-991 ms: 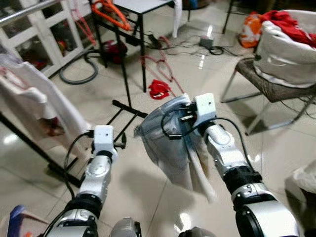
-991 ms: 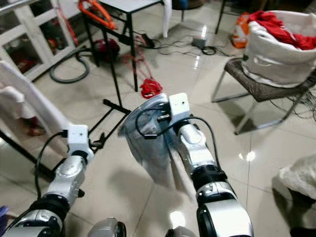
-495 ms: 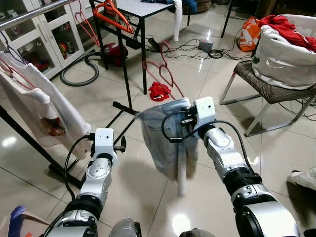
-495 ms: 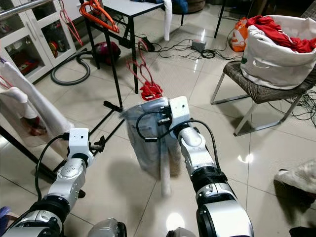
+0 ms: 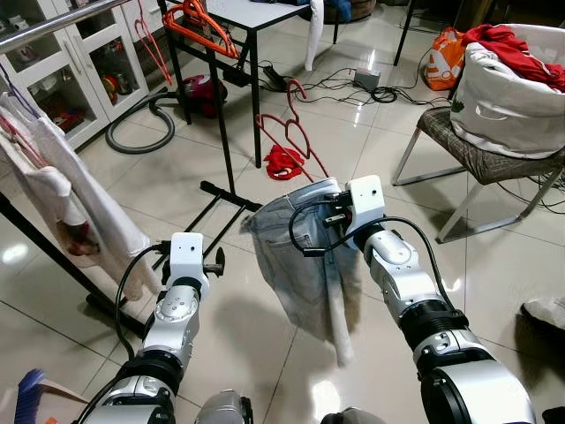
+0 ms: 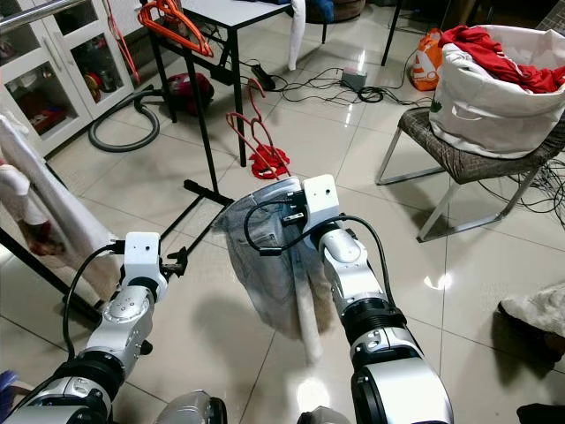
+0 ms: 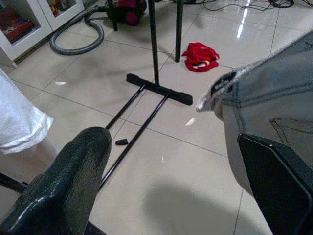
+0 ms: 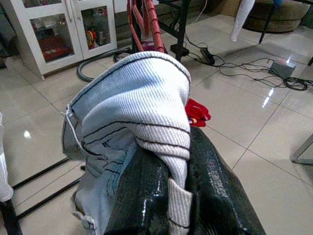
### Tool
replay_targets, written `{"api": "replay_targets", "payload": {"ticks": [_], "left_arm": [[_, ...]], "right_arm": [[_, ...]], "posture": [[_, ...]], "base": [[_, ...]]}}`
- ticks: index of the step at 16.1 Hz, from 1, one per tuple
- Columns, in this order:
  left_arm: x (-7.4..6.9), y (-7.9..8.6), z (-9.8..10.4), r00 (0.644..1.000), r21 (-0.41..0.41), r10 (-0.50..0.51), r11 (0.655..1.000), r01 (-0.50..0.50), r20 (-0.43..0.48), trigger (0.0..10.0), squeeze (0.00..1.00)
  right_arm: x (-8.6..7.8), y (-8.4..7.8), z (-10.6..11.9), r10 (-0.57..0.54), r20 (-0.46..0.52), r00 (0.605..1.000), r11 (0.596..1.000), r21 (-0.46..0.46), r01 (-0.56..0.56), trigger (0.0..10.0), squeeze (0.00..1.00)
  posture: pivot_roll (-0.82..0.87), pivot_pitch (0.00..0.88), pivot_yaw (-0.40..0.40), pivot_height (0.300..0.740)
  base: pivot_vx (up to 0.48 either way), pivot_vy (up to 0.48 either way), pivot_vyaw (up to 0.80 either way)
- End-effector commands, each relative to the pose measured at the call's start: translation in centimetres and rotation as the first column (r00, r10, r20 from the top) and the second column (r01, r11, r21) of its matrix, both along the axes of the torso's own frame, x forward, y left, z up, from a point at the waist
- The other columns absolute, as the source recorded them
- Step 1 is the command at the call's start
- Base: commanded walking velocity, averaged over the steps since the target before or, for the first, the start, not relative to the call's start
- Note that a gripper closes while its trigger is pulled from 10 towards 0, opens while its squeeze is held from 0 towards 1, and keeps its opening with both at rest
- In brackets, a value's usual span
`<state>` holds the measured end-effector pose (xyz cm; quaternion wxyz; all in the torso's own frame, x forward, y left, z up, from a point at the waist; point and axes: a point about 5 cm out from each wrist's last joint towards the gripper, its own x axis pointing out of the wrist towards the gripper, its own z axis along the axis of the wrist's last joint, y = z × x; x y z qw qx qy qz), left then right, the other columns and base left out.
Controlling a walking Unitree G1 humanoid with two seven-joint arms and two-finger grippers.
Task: Hang hanger
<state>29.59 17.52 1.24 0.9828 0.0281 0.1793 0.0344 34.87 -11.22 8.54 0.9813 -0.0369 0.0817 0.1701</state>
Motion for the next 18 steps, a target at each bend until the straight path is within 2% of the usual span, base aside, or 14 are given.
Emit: {"api": "replay_targets", "payload": {"ticks": [1,10,11,12,16,18], "left_arm": [[0.1,0.1,0.1,1.000,0.014,0.001,1.000,-0.001,-0.007,10.0,0.00],[0.2,0.2,0.1,1.000,0.015,0.003,1.000,-0.003,-0.009,10.0,0.00],[0.1,0.8,0.0,1.000,0.006,-0.010,1.000,0.010,-0.009,10.0,0.00],[0.1,1.1,0.0,1.000,0.002,-0.015,1.000,0.015,-0.009,10.0,0.00],[0.1,1.0,0.1,1.000,0.008,-0.026,1.000,0.026,-0.004,10.0,0.00],[-0.2,1.4,-0.2,0.999,0.014,-0.041,0.999,0.041,-0.019,10.0,0.00]], "right_arm": [[0.5,0.1,1.1,-0.004,0.039,0.999,1.000,0.026,0.003,10.0,0.00],[0.5,0.0,1.1,-0.005,0.037,0.999,1.000,0.027,0.004,10.0,0.00],[-0.4,0.8,-0.4,0.013,0.001,1.000,1.000,0.024,-0.013,10.0,0.00],[-0.8,1.0,-0.9,0.021,-0.012,1.000,1.000,0.023,-0.021,10.0,0.00],[-0.9,1.0,-1.3,0.017,-0.035,0.999,1.000,0.022,-0.017,10.0,0.00],[-1.5,1.2,-2.3,0.021,-0.071,0.997,1.000,0.025,-0.019,10.0,0.00]], "posture": [[-0.04,0.000,0.026,0.740],[-0.04,0.000,0.025,0.740],[-0.04,0.000,0.029,0.740],[-0.04,0.000,0.029,0.740],[-0.04,0.000,0.027,0.740],[-0.03,0.000,0.022,0.740]], "base": [[0.000,0.000,0.00],[0.000,0.000,0.00],[0.000,0.000,0.00],[0.000,0.000,0.00],[0.000,0.000,0.00],[0.000,0.000,-0.73]]}}
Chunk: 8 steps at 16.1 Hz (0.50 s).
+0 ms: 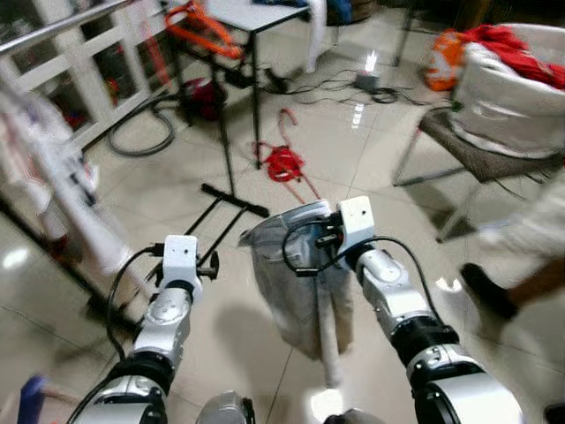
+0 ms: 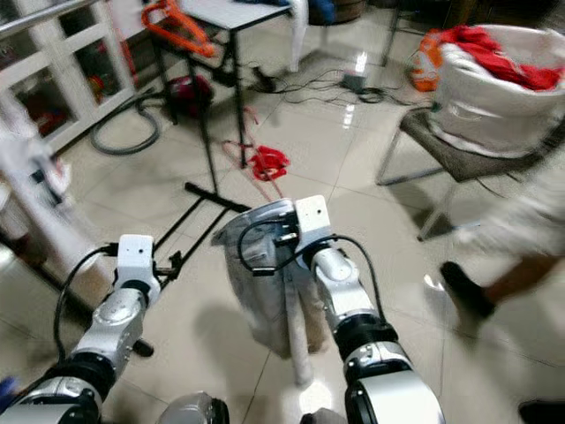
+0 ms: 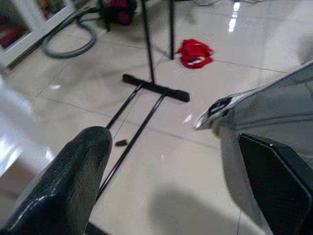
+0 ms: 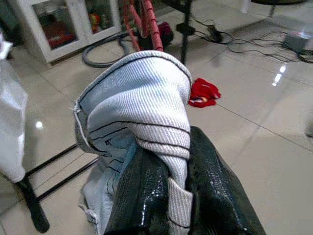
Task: Hang hanger
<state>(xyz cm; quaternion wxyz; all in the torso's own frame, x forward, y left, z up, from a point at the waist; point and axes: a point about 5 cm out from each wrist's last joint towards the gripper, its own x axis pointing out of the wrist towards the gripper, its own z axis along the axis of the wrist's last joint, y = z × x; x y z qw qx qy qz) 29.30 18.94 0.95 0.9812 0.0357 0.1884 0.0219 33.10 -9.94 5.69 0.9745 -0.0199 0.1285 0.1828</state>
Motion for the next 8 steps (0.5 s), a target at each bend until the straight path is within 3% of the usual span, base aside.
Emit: {"api": "replay_targets", "payload": {"ticks": [1,4,7,8], "left_arm": [[0.0,0.1,-0.1,1.000,0.002,-0.015,1.000,0.015,-0.007,10.0,0.00],[-1.1,0.5,-1.4,0.996,-0.016,-0.003,1.000,0.001,-0.092,10.0,0.00],[-2.9,2.2,-3.4,0.968,-0.015,0.077,0.996,-0.083,-0.237,10.0,0.00],[-3.5,2.4,-4.1,0.952,-0.016,0.096,0.994,-0.105,-0.290,10.0,0.00]], "right_arm": [[0.1,-0.1,0.3,-0.007,0.019,1.000,1.000,0.016,0.006,10.0,0.00],[-1.1,-0.9,-2.3,-0.039,-0.089,0.995,0.999,0.000,0.039,10.0,0.00],[-3.5,-2.2,-5.9,-0.080,-0.266,0.961,0.996,-0.056,0.067,10.0,0.00],[-4.4,-2.9,-7.1,-0.118,-0.339,0.933,0.992,-0.074,0.099,10.0,0.00]], "posture": [[-0.02,0.000,0.021,0.740],[-0.01,0.000,0.010,0.740],[0.02,0.000,-0.005,0.740],[0.05,0.008,-0.018,0.740]], "base": [[0.000,0.000,-0.79],[0.000,0.000,0.00],[0.000,0.000,0.00],[0.000,0.000,0.00]]}}
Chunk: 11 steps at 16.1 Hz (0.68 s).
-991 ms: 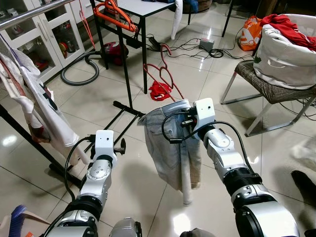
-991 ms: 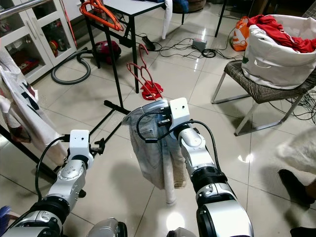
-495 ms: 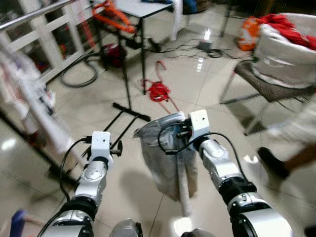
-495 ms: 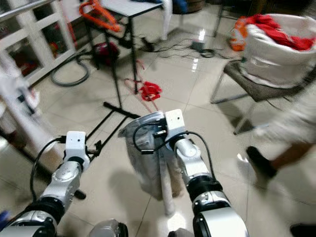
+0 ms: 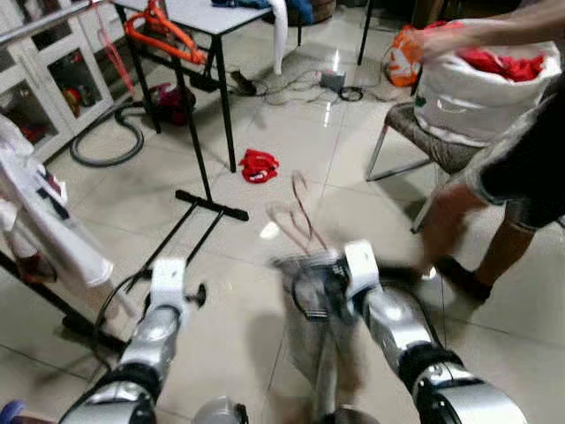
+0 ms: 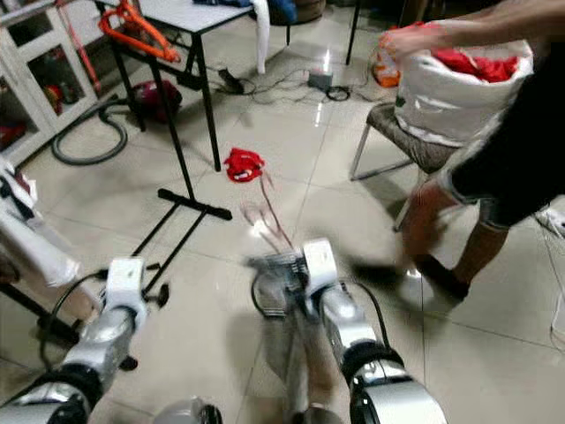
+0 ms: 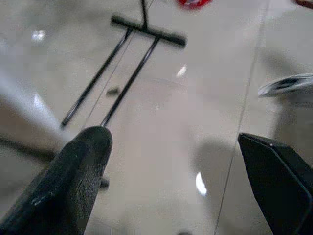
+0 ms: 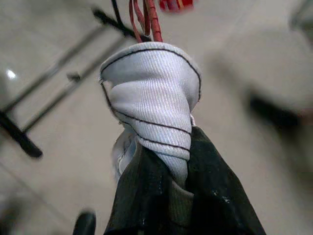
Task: Hang hanger
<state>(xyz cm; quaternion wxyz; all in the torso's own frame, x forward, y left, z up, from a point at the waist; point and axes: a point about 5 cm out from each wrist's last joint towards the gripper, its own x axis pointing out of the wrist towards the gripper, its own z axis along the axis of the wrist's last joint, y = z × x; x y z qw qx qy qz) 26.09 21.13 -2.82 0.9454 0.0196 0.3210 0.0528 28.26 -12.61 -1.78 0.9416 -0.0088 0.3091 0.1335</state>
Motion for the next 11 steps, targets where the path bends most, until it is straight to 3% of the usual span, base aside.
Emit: {"api": "replay_targets", "payload": {"ticks": [1,2,4,7,9,11], "left_arm": [[-1.0,0.0,-1.0,0.997,-0.019,0.020,1.000,-0.022,-0.081,10.0,0.00],[-2.2,-0.4,-2.1,0.984,-0.049,0.019,0.998,-0.028,-0.175,10.0,0.00],[-4.3,-1.5,-3.8,0.945,-0.034,-0.105,0.995,0.099,-0.311,10.0,0.00],[-6.0,-2.4,-4.8,0.909,-0.039,-0.187,0.982,0.186,-0.373,10.0,0.00],[-7.1,-2.3,-5.4,0.894,-0.031,-0.182,0.982,0.186,-0.409,10.0,0.00],[-7.5,-2.6,-5.6,0.893,-0.042,-0.180,0.983,0.179,-0.412,10.0,0.00]], "right_arm": [[-0.6,-0.6,-0.7,-0.047,-0.057,0.997,0.999,0.005,0.047,10.0,0.00],[-1.8,-1.0,-1.8,-0.051,-0.120,0.991,0.998,-0.028,0.048,10.0,0.00],[-3.1,-0.5,-2.9,-0.004,-0.192,0.981,0.998,-0.056,-0.006,10.0,0.00],[-3.8,0.0,-3.4,-0.057,-0.240,0.969,0.998,-0.026,0.052,10.0,0.00],[-4.0,0.3,-3.5,-0.012,-0.239,0.971,0.999,-0.041,0.002,10.0,0.00],[-4.0,-0.4,-3.5,-0.002,-0.235,0.972,0.998,-0.064,-0.013,10.0,0.00]], "posture": [[0.07,0.018,-0.033,0.740],[0.09,0.025,-0.042,0.740],[0.10,0.005,-0.029,0.740],[0.09,0.000,-0.023,0.740],[0.08,0.002,-0.030,0.740],[0.05,0.008,-0.025,0.740]], "base": [[0.000,0.000,0.00],[0.000,0.000,0.00],[0.000,0.000,0.00],[0.000,0.000,0.00],[0.000,0.000,0.00],[0.000,0.000,0.00]]}}
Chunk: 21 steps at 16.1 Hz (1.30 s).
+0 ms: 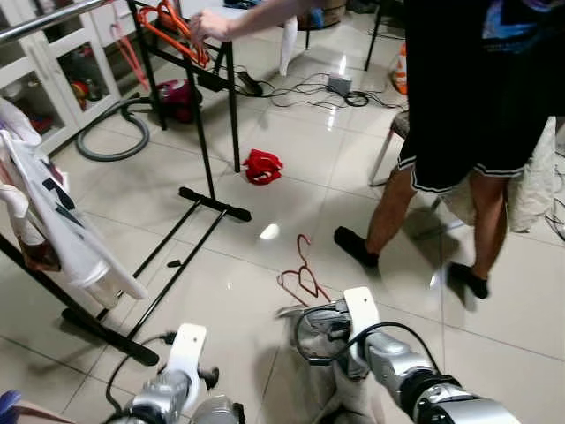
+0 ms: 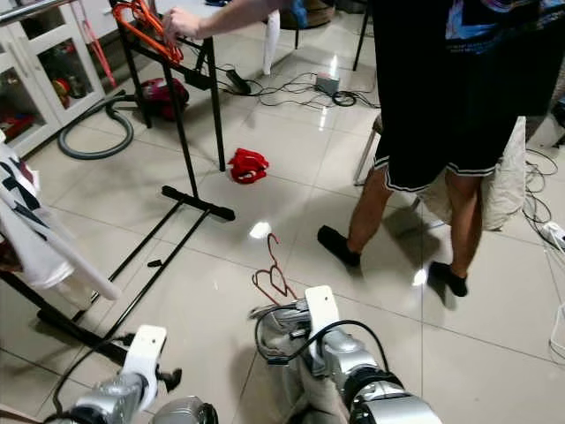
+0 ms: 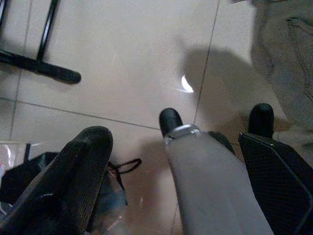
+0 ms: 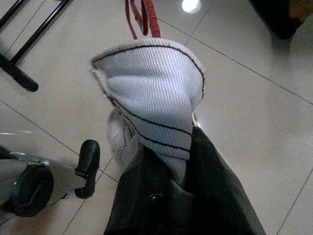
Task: Hang hanger
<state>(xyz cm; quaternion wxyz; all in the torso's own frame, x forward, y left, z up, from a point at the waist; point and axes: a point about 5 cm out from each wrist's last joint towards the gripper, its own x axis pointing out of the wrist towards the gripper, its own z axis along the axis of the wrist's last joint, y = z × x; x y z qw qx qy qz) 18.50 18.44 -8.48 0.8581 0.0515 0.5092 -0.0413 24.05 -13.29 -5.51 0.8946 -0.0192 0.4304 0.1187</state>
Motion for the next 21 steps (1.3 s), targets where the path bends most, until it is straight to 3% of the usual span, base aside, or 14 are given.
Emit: {"api": "replay_targets", "payload": {"ticks": [1,3,7,9,11,12,14,17,18,19,21], "left_arm": [[0.1,-0.3,0.0,1.000,-0.009,-0.006,1.000,0.006,-0.007,10.0,0.00],[0.2,-0.1,0.1,1.000,-0.017,0.001,1.000,-0.002,-0.015,10.0,0.00],[1.1,-0.1,0.5,1.000,0.001,-0.021,1.000,0.021,0.017,10.0,0.00],[0.3,-0.2,0.1,0.998,-0.002,-0.062,0.998,0.062,-0.002,10.0,0.00],[-0.9,0.6,-0.4,1.000,0.015,0.013,1.000,-0.013,-0.026,10.0,0.00],[-1.1,0.4,-0.5,1.000,-0.004,0.019,1.000,-0.019,-0.024,10.0,0.00],[-1.8,2.2,-0.5,0.999,0.011,0.024,1.000,-0.024,-0.038,10.0,0.00],[-2.2,3.3,-0.4,0.999,0.040,0.004,0.999,-0.002,-0.050,10.0,0.00],[-2.1,3.2,-0.4,0.999,0.041,0.011,0.999,-0.008,-0.052,10.0,0.00],[-2.3,3.2,-0.5,0.998,0.034,0.031,0.999,-0.029,-0.060,10.0,0.00],[-2.9,2.8,-0.8,0.993,0.047,-0.042,0.998,0.047,-0.110,10.0,0.00]], "right_arm": [[0.5,-1.0,0.3,-0.039,0.021,0.999,0.999,-0.012,0.039,10.0,0.00],[1.0,-1.8,0.7,-0.142,0.027,0.989,0.990,0.010,0.142,10.0,0.00],[1.7,-2.3,1.2,-0.161,0.041,0.986,0.987,0.011,0.161,10.0,0.00],[2.4,-2.4,1.7,-0.179,0.066,0.982,0.984,0.030,0.177,10.0,0.00],[1.4,-2.2,1.0,-0.099,0.040,0.994,0.995,-0.018,0.100,10.0,0.00],[1.0,-2.1,0.7,-0.096,0.029,0.995,0.995,-0.013,0.096,10.0,0.00],[0.1,-1.7,0.1,-0.101,0.004,0.995,0.995,-0.008,0.101,10.0,0.00],[0.0,-1.1,-0.1,-0.102,-0.002,0.995,0.995,0.005,0.102,10.0,0.00],[-0.4,-0.8,-0.3,-0.088,-0.032,0.996,0.996,0.015,0.088,10.0,0.00],[-2.1,-0.7,-1.4,-0.065,-0.141,0.988,0.998,0.002,0.066,10.0,0.00],[-3.1,-0.7,-2.0,-0.067,-0.189,0.980,0.998,-0.001,0.068,10.0,0.00]], "posture": [[0.01,0.000,-0.004,0.740],[-0.03,0.000,0.025,0.740],[-0.08,0.000,0.048,0.740],[-0.10,0.000,0.047,0.740],[-0.08,0.000,0.027,0.740],[-0.08,0.000,0.029,0.740],[-0.08,0.000,0.041,0.740],[-0.09,0.000,0.060,0.740],[-0.09,0.000,0.067,0.740],[-0.09,0.000,0.071,0.740],[-0.11,0.000,0.079,0.740]], "base": [[0.000,0.000,0.00],[0.000,0.000,0.00],[0.000,0.000,0.00],[0.000,0.000,0.00],[0.000,0.000,0.00],[0.000,0.000,0.00],[0.000,0.000,0.00],[0.000,0.000,0.00],[0.000,0.000,0.00],[0.000,0.000,0.00],[0.000,0.000,0.00]]}}
